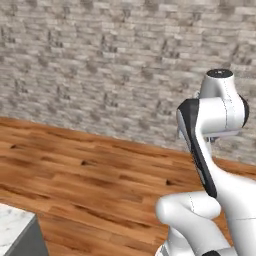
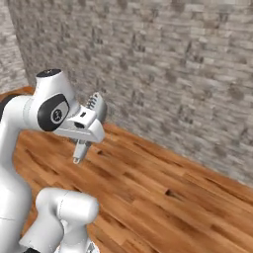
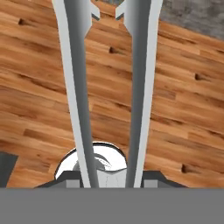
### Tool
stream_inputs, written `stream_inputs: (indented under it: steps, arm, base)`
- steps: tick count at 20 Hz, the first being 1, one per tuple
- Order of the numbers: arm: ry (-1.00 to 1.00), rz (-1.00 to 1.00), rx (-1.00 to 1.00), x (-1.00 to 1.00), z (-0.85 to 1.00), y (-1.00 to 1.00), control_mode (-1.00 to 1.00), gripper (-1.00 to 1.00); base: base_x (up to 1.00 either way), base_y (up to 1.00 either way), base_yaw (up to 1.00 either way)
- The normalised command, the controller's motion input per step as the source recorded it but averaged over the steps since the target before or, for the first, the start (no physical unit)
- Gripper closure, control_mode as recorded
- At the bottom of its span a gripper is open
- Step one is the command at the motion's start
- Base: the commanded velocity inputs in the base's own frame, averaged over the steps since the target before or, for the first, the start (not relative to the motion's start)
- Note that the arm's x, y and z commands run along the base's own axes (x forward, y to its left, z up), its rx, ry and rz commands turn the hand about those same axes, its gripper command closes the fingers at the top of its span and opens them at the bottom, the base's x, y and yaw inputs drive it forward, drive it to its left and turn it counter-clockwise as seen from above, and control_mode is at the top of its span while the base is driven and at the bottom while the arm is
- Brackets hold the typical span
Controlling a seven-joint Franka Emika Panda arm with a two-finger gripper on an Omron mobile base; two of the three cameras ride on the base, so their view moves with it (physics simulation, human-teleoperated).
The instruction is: Take the tongs from the drawer on the left and place them on the dining counter next to the tray containing the hot dog.
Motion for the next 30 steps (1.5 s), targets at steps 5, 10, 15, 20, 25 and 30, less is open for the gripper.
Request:
stream_inputs:
  steps: [5, 10, 15, 20, 25, 30]
  arm:
    - [0.0, 0.0, 0.0, 0.0, 0.0, 0.0, 1.0, 1.0]
    - [0.0, 0.0, 0.0, 0.0, 0.0, 0.0, 1.0, 1.0]
    - [0.0, 0.0, 0.0, 0.0, 0.0, 0.0, 1.0, 1.0]
    - [0.0, 0.0, 0.0, 0.0, 0.0, 0.0, 1.0, 1.0]
    - [0.0, 0.0, 0.0, 0.0, 0.0, 0.0, 1.0, 1.0]
    - [0.0, 0.0, 0.0, 0.0, 0.0, 0.0, 1.0, 1.0]
  base:
    - [1.0, -0.12, 0.61]
    - [0.81, -0.15, 0.85]
    - [0.49, -0.08, 0.97]
    - [0.59, -0.24, 0.77]
    - [0.82, -0.59, 0.46]
    - [0.52, -0.78, 0.27]
